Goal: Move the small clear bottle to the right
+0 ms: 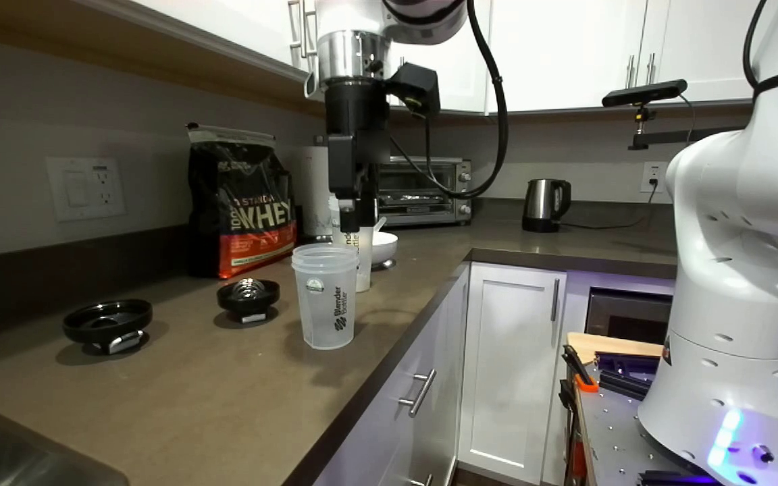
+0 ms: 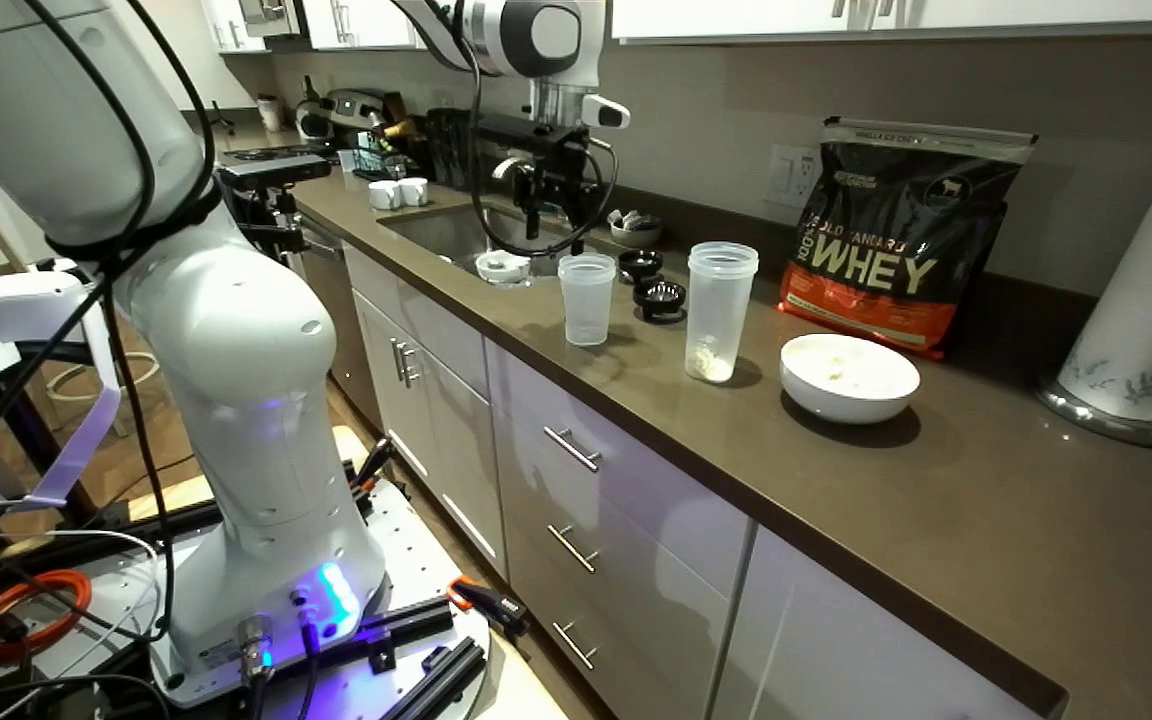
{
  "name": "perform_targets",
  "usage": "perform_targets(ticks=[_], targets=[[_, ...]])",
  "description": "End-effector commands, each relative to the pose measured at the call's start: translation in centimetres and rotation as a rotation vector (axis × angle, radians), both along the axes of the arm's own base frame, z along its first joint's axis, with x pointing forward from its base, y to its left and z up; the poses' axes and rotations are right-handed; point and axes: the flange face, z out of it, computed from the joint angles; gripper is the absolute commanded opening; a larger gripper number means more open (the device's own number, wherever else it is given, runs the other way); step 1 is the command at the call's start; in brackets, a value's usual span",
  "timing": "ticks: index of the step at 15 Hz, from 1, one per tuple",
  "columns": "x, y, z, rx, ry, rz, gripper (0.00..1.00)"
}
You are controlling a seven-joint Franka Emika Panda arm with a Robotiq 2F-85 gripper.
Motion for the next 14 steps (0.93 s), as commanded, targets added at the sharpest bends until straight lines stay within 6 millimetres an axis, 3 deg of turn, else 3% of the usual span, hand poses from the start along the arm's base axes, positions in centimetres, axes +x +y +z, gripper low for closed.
perform_targets(ticks=[1, 6, 10, 11, 13, 14], targets=[[0.1, 1.6, -0.6, 0.014, -0.016, 0.047, 1.00], [0.5, 4.1, -1.5, 0.022, -0.026, 0.113, 1.00], [2.0, 3.8, -2.6, 0.014, -0.041, 0.144, 0.92], [2.3, 3.6, -2.8, 0.018, -0.044, 0.147, 0.98], [3.0, 3.2, -3.1, 0.023, -0.050, 0.151, 1.00], [3.3, 3.0, -3.3, 0.027, -0.050, 0.153, 0.86]])
